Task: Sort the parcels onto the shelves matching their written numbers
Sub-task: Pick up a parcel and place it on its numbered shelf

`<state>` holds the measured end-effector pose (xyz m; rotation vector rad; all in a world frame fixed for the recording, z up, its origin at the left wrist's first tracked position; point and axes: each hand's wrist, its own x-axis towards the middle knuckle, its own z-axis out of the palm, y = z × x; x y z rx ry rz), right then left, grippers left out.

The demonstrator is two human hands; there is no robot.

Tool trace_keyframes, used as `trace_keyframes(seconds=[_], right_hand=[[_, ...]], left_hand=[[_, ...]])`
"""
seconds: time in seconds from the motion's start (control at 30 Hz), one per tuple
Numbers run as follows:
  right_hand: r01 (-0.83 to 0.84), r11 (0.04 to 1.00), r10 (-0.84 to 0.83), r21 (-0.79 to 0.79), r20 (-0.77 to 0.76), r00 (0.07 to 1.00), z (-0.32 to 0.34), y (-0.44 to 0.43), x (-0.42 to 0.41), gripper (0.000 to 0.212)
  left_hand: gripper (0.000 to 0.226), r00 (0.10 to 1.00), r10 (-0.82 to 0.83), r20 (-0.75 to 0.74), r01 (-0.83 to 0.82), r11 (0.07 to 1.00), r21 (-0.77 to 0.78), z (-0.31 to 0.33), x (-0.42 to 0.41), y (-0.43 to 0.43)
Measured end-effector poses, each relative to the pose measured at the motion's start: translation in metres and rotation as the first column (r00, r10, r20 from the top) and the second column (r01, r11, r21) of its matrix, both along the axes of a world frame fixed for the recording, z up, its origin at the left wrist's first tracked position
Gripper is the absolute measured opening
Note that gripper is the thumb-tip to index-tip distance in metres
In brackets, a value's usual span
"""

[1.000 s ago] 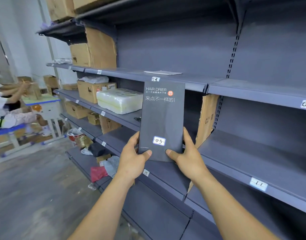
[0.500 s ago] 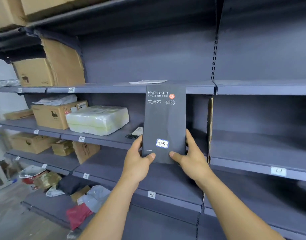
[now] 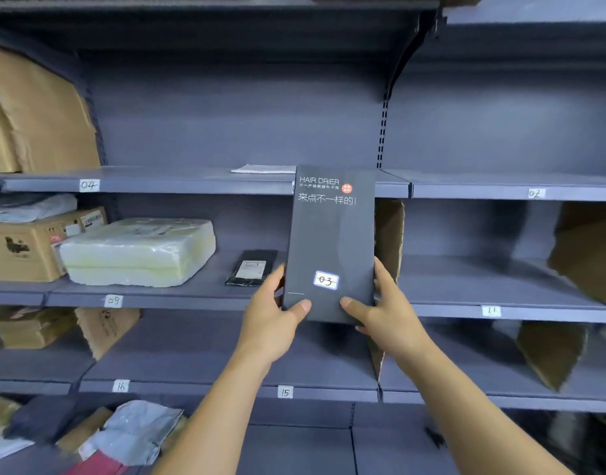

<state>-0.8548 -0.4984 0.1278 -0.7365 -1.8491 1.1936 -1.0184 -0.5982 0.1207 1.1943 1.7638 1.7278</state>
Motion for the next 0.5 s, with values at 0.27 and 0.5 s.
trace_keyframes(seconds=[0.27, 0.5], right_hand=[[0.130, 0.984, -0.131, 0.123, 0.001, 0.991, 0.083, 0.025, 0.001, 0.045], [0.192, 0.969, -0.191, 0.155, -0.020, 0.981, 0.144, 0.078, -0.019, 0.023]], left_hand=[[0.048, 0.990, -0.091, -0.106, 0.108, 0.980, 0.165, 0.077, -0.004, 0.029], [0.032, 0.986, -0.142, -0.084, 0.156, 0.971, 0.181, 0.140, -0.021, 0.078]])
